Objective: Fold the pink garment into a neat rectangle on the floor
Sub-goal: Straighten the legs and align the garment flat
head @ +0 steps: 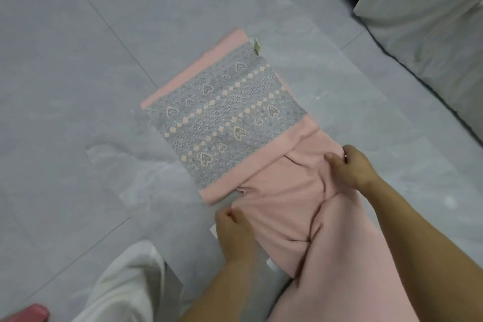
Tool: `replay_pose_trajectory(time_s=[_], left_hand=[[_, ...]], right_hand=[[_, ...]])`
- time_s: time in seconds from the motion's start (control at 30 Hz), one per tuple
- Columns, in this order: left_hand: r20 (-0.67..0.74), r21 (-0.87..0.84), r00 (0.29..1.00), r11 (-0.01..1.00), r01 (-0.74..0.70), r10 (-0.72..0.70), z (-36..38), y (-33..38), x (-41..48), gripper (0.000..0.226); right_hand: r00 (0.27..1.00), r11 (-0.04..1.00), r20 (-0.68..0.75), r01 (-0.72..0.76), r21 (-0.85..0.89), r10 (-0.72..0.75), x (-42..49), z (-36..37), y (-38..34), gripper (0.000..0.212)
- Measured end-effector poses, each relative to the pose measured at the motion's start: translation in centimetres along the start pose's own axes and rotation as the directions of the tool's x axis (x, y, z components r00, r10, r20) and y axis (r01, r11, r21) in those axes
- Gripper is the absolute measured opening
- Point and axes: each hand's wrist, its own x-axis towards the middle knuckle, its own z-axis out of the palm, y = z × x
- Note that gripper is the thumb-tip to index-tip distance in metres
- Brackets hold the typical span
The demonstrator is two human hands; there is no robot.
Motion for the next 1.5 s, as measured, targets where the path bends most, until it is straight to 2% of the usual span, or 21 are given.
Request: replay_pose_trajectory(time_s=[0.13,0.3,0.43,0.53,0.63,0.67,0.77,0.87,0.93,1.0,1.07,1.13,1.27,1.37,1.43,1.5], left_hand=[[-0.158,-0.097,0.986,0.993,-0.065,0.049,-2.5,1.0,1.8,0.016],[-0.224,-0.169,0.969,0.975,-0.144,0.104,-4.3,2.9,3.7,0.007],[-0.179,-0.209,0.984,0.977,-0.029,-0.009,-4.4,2.7,4.8,0.008],[-0.013,-0.235,1.000,0.972,0.020,-0.024,-4.4,2.3,5.0,0.018],[0.167,-0.184,0.982,0.981,-0.052,0.083,-4.5,2.4,4.7,0.027],[0.156,-0.186,0.982,0.979,-0.079,0.109,-4.7,2.6,4.8,0.022],[-0.014,-0.297,0.995,0.949,-0.101,0.102,-5.6,3.8,5.4,0.015],[-0.100,-0.368,0.993,0.924,-0.102,0.069,-6.7,4.9,6.5,0.014],[-0.108,-0.410,0.994,0.909,-0.072,0.030,-7.0,5.4,7.7,0.020],[-0.043,-0.425,0.999,0.905,-0.003,-0.017,-7.0,5.5,8.6,0.035],[0.046,-0.371,0.997,0.926,0.068,-0.055,-6.6,5.2,9.0,0.050],[0.069,-0.278,0.994,0.955,0.105,-0.089,-5.9,4.3,9.0,0.056],[0.076,-0.169,0.987,0.974,0.154,-0.143,-4.5,1.8,9.0,0.043],[0.140,-0.072,0.974,0.980,0.187,-0.176,-4.0,0.9,8.9,0.028],[0.137,-0.018,0.982,0.991,0.130,-0.127,-4.0,1.1,8.7,0.016],[0.085,-0.006,0.994,0.998,0.065,-0.065,-4.3,1.6,8.7,0.022]], right_hand=[[0.994,0.991,-0.029,0.107,0.084,-0.105,0.0,-0.8,-3.1,0.024],[0.978,0.954,-0.095,0.202,0.221,-0.185,0.3,-1.5,-6.1,0.029],[0.994,0.973,-0.029,0.108,0.203,-0.104,0.3,-2.2,-5.3,0.057],[0.999,0.979,0.044,0.019,0.203,-0.029,0.8,-3.5,-4.5,0.070],[0.994,0.948,0.021,0.100,0.302,-0.112,1.2,-4.3,-6.2,0.058],[0.987,0.936,0.012,0.149,0.317,-0.161,1.2,-4.3,-7.3,0.054],[0.950,0.910,0.002,0.298,0.288,-0.311,1.4,-3.4,-11.0,0.043],[0.920,0.890,-0.069,0.390,0.237,-0.385,2.2,-2.5,-14.2,0.035],[0.925,0.879,-0.122,0.380,0.288,-0.360,3.1,-1.8,-15.3,0.035],[0.945,0.893,-0.083,0.325,0.311,-0.316,3.8,-0.9,-15.0,0.041],[0.962,0.930,-0.001,0.263,0.258,-0.272,4.2,0.1,-13.5,0.047],[0.979,0.959,0.010,0.200,0.202,-0.206,4.0,1.0,-11.5,0.049],[0.999,1.000,-0.036,0.007,-0.001,-0.007,3.6,2.0,-7.3,0.035],[0.993,0.995,0.080,-0.088,-0.040,0.091,2.9,2.8,-5.8,0.039],[0.983,0.992,0.141,-0.104,-0.073,0.113,2.7,3.2,-5.5,0.040],[0.974,0.988,0.192,-0.095,-0.121,0.117,2.5,3.3,-5.5,0.035]])
